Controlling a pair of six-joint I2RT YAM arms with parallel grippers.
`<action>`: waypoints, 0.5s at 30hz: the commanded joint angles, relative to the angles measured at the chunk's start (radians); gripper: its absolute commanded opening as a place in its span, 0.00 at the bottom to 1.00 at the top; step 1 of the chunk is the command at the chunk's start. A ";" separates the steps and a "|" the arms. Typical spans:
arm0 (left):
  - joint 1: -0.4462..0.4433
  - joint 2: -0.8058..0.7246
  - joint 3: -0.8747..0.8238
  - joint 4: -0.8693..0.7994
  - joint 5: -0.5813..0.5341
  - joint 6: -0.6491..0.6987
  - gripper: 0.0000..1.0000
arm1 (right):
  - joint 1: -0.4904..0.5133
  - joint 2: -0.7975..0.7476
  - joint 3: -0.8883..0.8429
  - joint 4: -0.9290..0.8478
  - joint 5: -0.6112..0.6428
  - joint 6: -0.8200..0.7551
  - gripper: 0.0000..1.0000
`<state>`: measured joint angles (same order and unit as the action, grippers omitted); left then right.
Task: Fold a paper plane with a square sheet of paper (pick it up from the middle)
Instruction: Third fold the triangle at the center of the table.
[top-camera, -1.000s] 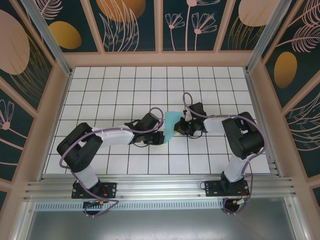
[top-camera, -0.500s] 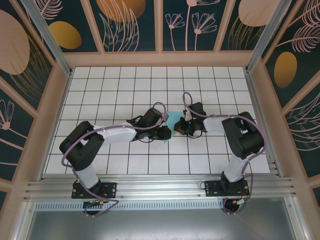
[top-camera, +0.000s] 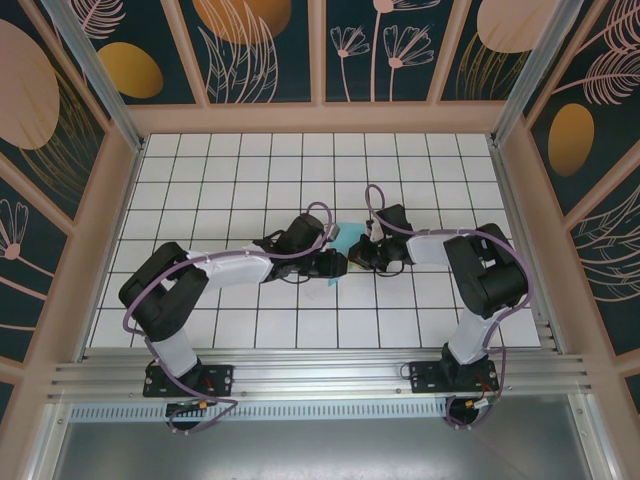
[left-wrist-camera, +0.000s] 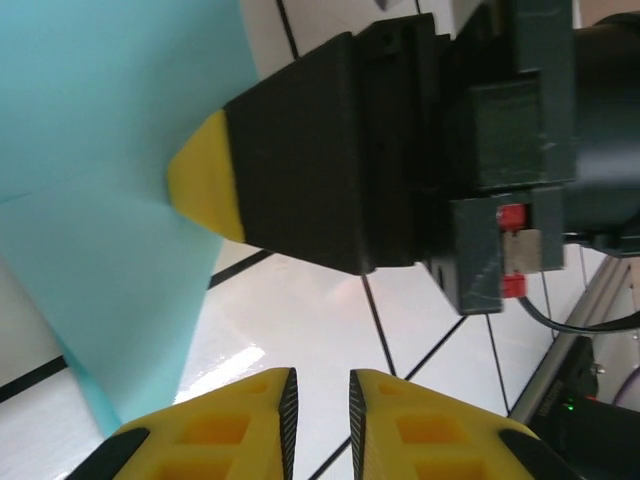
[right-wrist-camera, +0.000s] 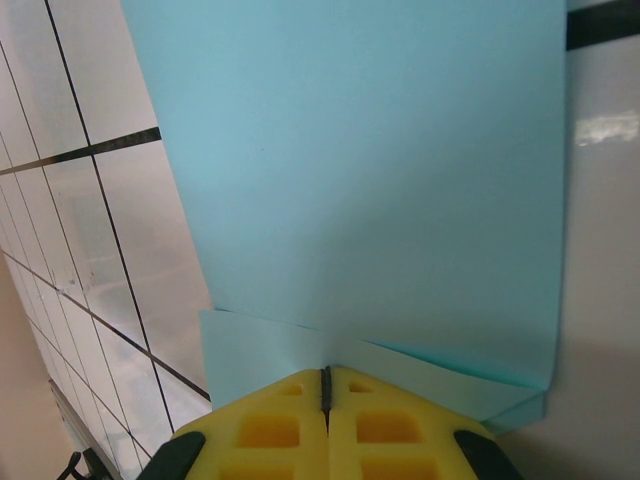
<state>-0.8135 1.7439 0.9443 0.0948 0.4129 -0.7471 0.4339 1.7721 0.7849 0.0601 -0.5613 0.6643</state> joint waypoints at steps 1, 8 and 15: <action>0.001 0.033 0.005 0.050 0.062 -0.017 0.24 | 0.003 0.043 -0.035 -0.062 0.140 0.004 0.07; 0.001 0.083 0.022 0.001 0.072 0.019 0.26 | 0.002 0.059 -0.029 -0.052 0.133 0.006 0.07; 0.001 0.124 0.058 -0.031 0.030 0.033 0.26 | 0.002 0.064 -0.027 -0.055 0.133 0.002 0.07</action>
<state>-0.8135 1.8523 0.9665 0.0914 0.4599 -0.7403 0.4339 1.7744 0.7849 0.0647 -0.5613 0.6647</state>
